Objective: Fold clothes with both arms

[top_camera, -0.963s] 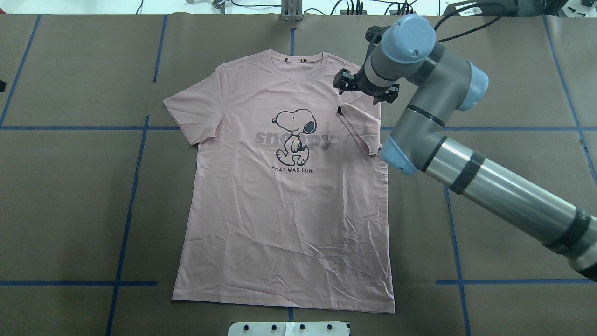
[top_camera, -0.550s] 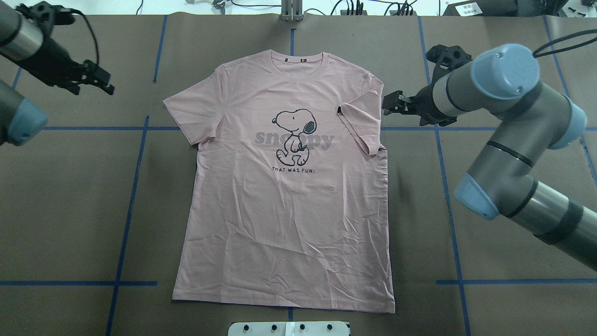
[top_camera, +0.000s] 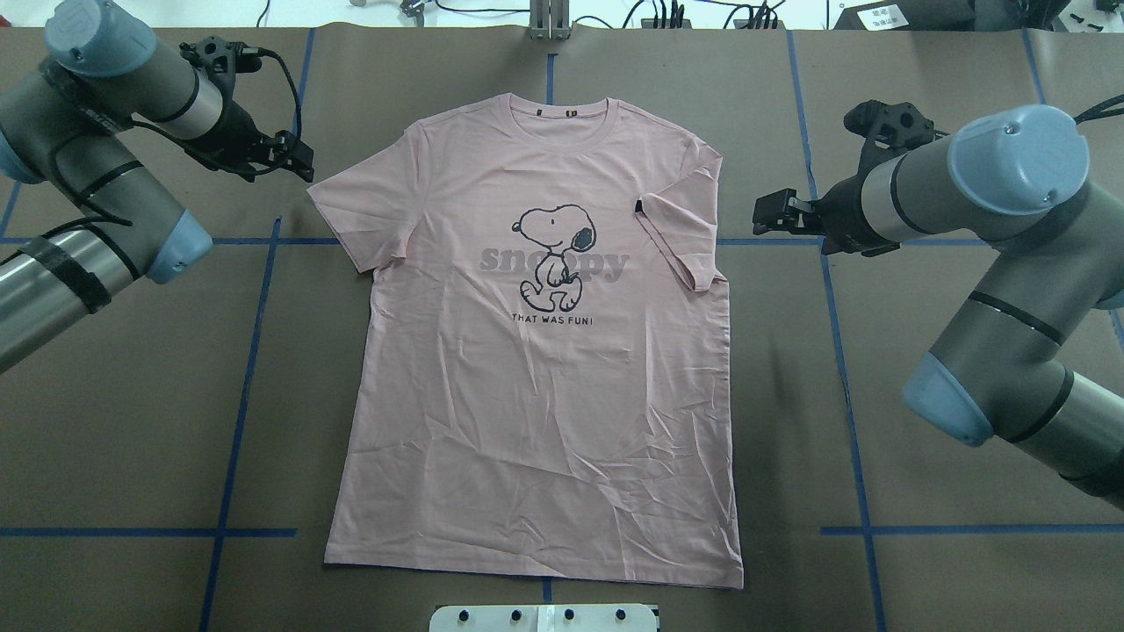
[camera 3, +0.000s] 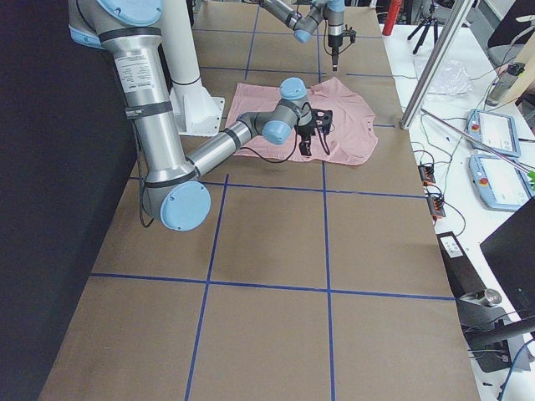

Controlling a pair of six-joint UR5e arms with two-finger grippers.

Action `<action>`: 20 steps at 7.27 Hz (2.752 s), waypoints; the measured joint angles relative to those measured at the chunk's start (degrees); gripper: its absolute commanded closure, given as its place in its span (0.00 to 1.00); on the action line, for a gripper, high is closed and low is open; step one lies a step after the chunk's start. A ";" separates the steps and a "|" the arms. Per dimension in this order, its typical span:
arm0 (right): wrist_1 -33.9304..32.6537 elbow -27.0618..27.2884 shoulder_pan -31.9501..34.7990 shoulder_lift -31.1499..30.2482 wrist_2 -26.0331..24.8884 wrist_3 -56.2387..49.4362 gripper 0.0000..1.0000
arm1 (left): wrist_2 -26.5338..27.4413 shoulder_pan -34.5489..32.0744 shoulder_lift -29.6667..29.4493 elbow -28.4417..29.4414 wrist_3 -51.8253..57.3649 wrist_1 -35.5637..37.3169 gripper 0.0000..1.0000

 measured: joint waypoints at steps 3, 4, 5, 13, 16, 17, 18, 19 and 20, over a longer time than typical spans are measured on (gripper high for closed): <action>0.00 -0.22 -0.11 0.43 -0.12 0.00 0.00 | 2.27 1.92 -0.67 1.68 -0.93 -1.50 0.41; 0.00 -0.23 -0.16 0.59 -0.17 0.00 0.00 | 2.71 2.20 -0.77 1.91 -0.96 -1.54 0.47; 0.00 -0.22 -0.19 0.69 -0.23 0.00 0.00 | 2.87 2.41 -0.88 2.22 -0.97 -1.56 0.58; 0.10 0.15 -0.16 0.70 -0.36 0.00 0.00 | 2.55 2.68 -2.30 -1.14 -2.27 -0.52 1.00; 2.04 0.03 -0.34 1.46 -0.84 0.41 0.00 | 3.08 6.51 -5.91 -5.95 -14.57 2.17 1.00; 2.82 0.01 -0.35 1.49 -0.90 0.72 0.00 | 4.56 7.88 -9.73 -1.80 -16.50 1.80 1.00; 3.16 0.03 -0.45 1.42 -0.91 0.86 0.00 | 6.66 8.50 -13.16 3.36 -17.23 0.28 1.00; 3.30 0.03 -0.70 1.47 -0.89 0.90 0.00 | 8.34 8.72 -15.25 7.51 -17.50 -2.24 1.00; 3.38 0.03 -1.03 1.65 -0.88 0.94 0.00 | 9.75 8.91 -16.64 10.23 -17.61 -4.14 0.27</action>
